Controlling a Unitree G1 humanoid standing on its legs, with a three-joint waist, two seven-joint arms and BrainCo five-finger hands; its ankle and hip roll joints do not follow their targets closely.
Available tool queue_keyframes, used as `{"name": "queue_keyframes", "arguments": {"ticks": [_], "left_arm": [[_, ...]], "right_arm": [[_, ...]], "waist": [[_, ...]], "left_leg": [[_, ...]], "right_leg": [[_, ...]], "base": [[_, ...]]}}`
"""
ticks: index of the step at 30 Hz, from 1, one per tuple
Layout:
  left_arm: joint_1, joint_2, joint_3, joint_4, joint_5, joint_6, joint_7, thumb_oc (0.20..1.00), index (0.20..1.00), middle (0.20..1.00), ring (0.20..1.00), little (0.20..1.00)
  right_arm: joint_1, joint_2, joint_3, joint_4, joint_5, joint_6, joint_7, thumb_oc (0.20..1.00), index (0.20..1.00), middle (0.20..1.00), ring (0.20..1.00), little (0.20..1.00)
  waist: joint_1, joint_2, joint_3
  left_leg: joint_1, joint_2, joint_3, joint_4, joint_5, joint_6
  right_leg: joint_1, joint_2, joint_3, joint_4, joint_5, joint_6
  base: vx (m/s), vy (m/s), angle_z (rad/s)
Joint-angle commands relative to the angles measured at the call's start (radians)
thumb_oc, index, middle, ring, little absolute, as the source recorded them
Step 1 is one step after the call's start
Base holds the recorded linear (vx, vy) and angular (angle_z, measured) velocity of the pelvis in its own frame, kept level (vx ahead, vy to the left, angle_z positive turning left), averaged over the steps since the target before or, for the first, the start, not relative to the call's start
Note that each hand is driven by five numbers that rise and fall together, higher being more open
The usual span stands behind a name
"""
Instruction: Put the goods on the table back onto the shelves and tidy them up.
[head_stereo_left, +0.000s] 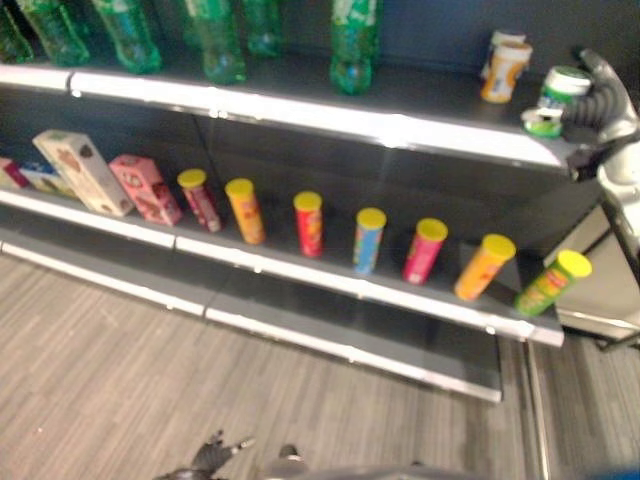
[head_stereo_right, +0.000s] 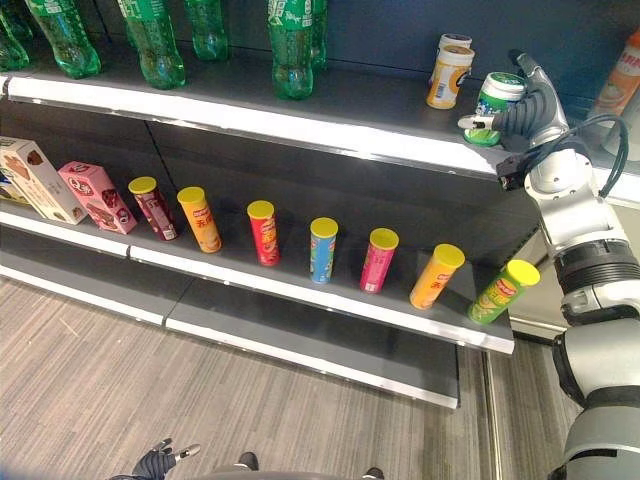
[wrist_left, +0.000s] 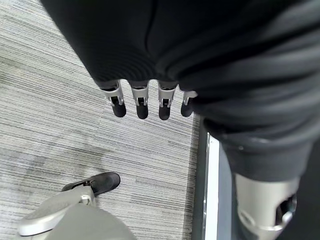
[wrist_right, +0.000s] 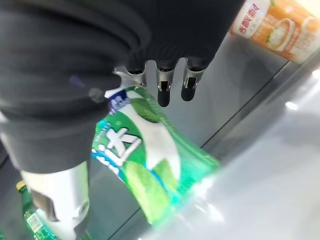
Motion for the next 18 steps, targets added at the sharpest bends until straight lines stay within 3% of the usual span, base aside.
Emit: {"name": "queue_keyframes", "arguments": {"ticks": [1, 11, 18], "left_arm": [[-0.053, 0.033, -0.041, 0.006, 0.041, -0.014, 0.011, 1.0, 1.0, 1.0, 1.0, 1.0], [-0.055, 0.009, -0.025, 0.021, 0.039, -0.005, 0.029, 1.0, 1.0, 1.0, 1.0, 1.0], [-0.068, -0.01, -0.022, 0.027, 0.05, 0.003, 0.038, 1.0, 1.0, 1.0, 1.0, 1.0]], "right_arm": [[-0.07, -0.082, -0.024, -0.018, 0.013, -0.043, -0.054, 1.0, 1.0, 1.0, 1.0, 1.0], [0.046, -0.059, -0.225, -0.245, 0.032, -0.078, -0.189, 1.0, 1.0, 1.0, 1.0, 1.0], [0.159, 0.051, -0.269, -0.317, 0.186, -0.082, -0.145, 1.0, 1.0, 1.0, 1.0, 1.0]], "waist": [[0.021, -0.006, 0.006], [0.0, 0.0, 0.007], [-0.015, -0.002, 0.008]], "left_leg": [[0.047, 0.018, 0.121, 0.011, -0.095, -0.044], [0.049, 0.015, 0.129, 0.01, -0.103, -0.039], [0.059, 0.013, 0.145, 0.008, -0.107, -0.038]], "right_leg": [[0.026, -0.014, -0.042, 0.049, -0.105, 0.023], [0.015, -0.018, -0.031, 0.053, -0.104, 0.025], [0.011, -0.021, -0.019, 0.053, -0.1, 0.023]], "base": [[0.0, 0.0, 0.0], [0.0, 0.003, -0.01], [0.0, 0.008, -0.07]]}}
